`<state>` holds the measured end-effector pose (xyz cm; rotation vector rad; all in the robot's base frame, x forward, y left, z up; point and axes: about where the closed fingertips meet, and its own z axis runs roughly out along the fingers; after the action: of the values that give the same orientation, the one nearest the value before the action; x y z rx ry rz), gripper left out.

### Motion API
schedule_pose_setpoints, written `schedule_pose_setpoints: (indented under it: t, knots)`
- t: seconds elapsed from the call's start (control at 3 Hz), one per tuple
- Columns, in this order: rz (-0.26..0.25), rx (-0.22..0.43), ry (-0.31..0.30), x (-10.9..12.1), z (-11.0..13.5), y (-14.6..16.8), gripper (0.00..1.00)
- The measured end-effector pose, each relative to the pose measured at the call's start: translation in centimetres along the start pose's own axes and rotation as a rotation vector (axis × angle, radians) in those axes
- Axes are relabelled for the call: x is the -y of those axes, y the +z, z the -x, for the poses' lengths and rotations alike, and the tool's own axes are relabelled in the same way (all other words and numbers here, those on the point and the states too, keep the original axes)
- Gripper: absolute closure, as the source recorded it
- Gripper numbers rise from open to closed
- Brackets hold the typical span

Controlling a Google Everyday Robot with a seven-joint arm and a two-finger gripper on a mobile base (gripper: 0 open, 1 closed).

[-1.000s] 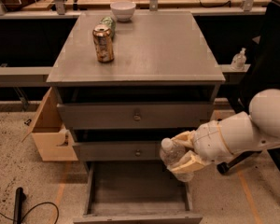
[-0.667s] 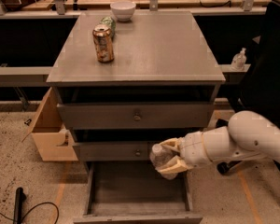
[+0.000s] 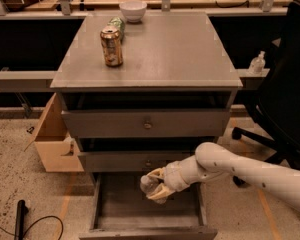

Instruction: Place water bottle into bottom drawer

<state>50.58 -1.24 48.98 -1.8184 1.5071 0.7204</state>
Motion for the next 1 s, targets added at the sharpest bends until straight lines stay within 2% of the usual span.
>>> schedule_pose_setpoints:
  t: [0.33, 1.0]
  knots:
    - [0.057, -0.011, 0.111, -2.4, -3.7, 5.2, 1.0]
    - [0.065, 0.003, 0.159, -3.5, -5.4, 7.2, 1.0]
